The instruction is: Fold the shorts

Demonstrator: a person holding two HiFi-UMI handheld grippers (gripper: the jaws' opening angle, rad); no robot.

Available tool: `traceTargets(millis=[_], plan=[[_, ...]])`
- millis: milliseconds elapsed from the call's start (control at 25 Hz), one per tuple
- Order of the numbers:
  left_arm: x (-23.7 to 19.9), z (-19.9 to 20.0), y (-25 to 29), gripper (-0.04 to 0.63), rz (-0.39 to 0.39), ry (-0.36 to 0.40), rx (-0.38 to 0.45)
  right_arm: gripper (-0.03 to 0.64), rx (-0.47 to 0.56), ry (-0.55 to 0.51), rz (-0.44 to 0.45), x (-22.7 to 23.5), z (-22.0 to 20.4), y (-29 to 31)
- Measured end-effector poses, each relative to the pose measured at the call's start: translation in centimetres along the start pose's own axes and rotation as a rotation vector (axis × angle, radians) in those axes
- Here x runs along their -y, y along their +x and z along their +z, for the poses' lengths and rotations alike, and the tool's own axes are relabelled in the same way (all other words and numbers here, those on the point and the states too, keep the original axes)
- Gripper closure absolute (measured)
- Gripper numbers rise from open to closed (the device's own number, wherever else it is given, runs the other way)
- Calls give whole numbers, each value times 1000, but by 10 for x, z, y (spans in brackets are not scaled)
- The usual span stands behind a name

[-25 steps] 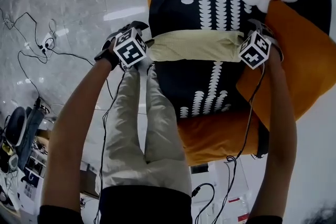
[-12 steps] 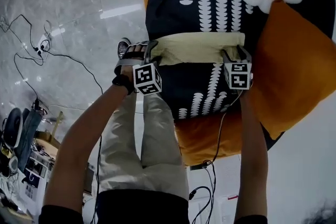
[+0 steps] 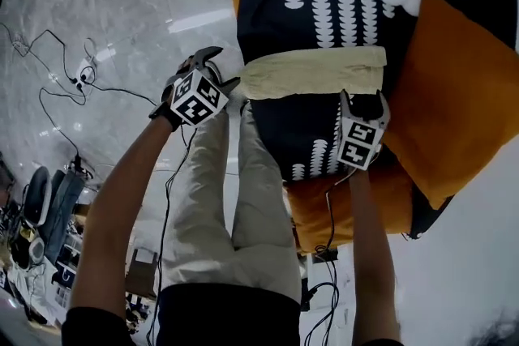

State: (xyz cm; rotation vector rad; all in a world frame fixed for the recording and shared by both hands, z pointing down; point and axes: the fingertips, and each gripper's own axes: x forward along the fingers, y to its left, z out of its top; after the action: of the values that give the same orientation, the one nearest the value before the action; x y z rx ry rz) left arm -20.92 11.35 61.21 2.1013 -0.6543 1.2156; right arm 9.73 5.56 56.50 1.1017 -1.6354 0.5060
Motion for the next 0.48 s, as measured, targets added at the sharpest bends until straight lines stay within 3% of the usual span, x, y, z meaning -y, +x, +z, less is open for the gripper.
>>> traceTargets(millis=[80,120,160,240,280,320,480], plan=[[-17,-17,-8,244,39,-89,6,238,81,-91,80,-79,-5,-27],[-21,-25,-12,244,45,-131,13,270,89,-40,189,-127,-10,-37],[-22,-30,-17,245,43,-168,22,318,60,124,323,-172,-19,-44],[-17,-36,-26,244,24,-215,38,298,-42,591,527,-231,-41,-47],[-12,-39,-27,245,11,-228,45,296,-66,756,563,-246,-47,-45],[-5,-41,-27,244,-4,-236,53,308,-70,846,564,-253,-50,-41],[4,-59,-28,247,-37,-263,69,347,-25,930,513,-273,-30,-16]])
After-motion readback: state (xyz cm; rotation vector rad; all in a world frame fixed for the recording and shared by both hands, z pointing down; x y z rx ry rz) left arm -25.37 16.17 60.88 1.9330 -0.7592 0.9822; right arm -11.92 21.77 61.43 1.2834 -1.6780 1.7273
